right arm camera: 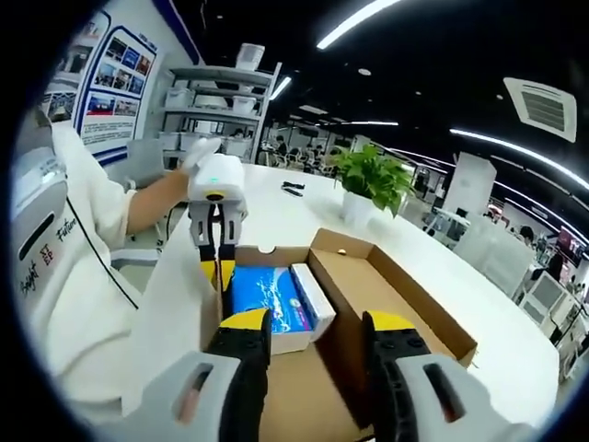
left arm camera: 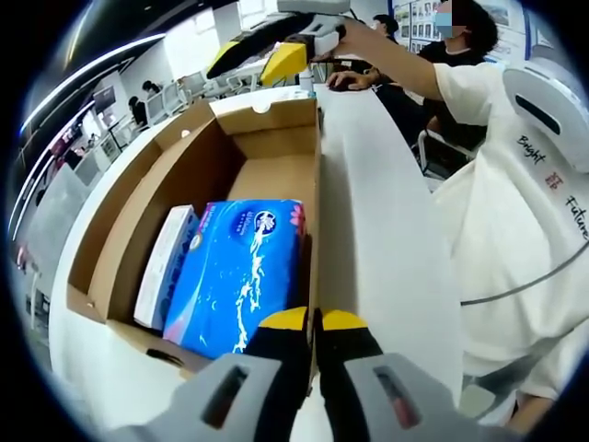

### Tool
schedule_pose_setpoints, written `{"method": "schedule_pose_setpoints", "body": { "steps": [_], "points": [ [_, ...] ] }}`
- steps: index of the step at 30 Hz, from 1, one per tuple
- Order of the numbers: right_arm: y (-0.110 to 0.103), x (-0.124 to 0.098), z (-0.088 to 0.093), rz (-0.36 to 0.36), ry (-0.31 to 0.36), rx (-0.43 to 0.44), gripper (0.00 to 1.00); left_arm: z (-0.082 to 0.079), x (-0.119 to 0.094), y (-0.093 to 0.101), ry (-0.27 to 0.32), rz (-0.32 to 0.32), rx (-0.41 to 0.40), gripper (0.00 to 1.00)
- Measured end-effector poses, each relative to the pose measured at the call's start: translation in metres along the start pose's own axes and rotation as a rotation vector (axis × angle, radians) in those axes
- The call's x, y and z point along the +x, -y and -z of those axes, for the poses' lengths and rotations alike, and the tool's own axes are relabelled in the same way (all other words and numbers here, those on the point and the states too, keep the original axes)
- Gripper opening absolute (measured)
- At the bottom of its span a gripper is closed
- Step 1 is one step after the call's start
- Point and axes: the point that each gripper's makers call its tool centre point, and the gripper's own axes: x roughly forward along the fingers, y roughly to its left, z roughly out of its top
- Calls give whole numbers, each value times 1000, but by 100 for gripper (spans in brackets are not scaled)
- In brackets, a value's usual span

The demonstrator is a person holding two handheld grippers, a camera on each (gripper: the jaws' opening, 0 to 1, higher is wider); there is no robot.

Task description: Operate the shoe box by opening the lid, removing the specified soft item, and placing it in the target area until the item is outside and the box remains undamaged.

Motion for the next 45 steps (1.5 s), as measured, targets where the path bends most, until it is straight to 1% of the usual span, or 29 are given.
{"method": "schedule_pose_setpoints", "body": {
  "steps": [5,8,10,13,14,17,20,23,25,29,32,35,37,39,41,45],
  "points": [
    [-1,9,-2,-15,-15,-38,41,0,0,0,1,1,6,2],
    [-1,12,0,-27,-20,-21,41,0,1,1,-1,5,3,2],
    [-4,18,7,-55,-55,-29,41,0,1,1,2,2,1,2],
    [-9,24,14,-84,-86,-35,41,0,2,2,-10,-2,7,2],
    [-13,29,19,-113,-110,-35,41,0,1,1,-7,2,4,2],
    [-19,38,23,-148,-128,-30,42,0,1,2,-2,5,1,2],
    [-28,45,24,-208,-149,-12,47,0,1,2,1,1,5,2],
    [-28,48,20,-212,-135,-9,52,0,1,2,2,0,8,2],
    [-32,50,15,-226,-131,-11,54,0,1,2,1,-1,9,2],
    [-32,53,18,-228,-163,-46,53,1,1,2,-1,2,8,2],
    [-29,56,20,-232,-176,-45,53,1,1,2,-1,1,8,2],
    [-30,59,20,-246,-180,-39,54,1,0,2,-1,0,9,2],
    [-34,63,22,-261,-186,-47,59,1,0,2,-2,2,8,2],
    [-36,67,23,-271,-179,-68,58,0,0,2,0,2,8,2],
    [-34,72,23,-273,-185,-54,59,0,0,2,0,2,8,2],
    [-35,77,25,-291,-195,-61,59,0,0,2,0,0,8,2]
  ]
}}
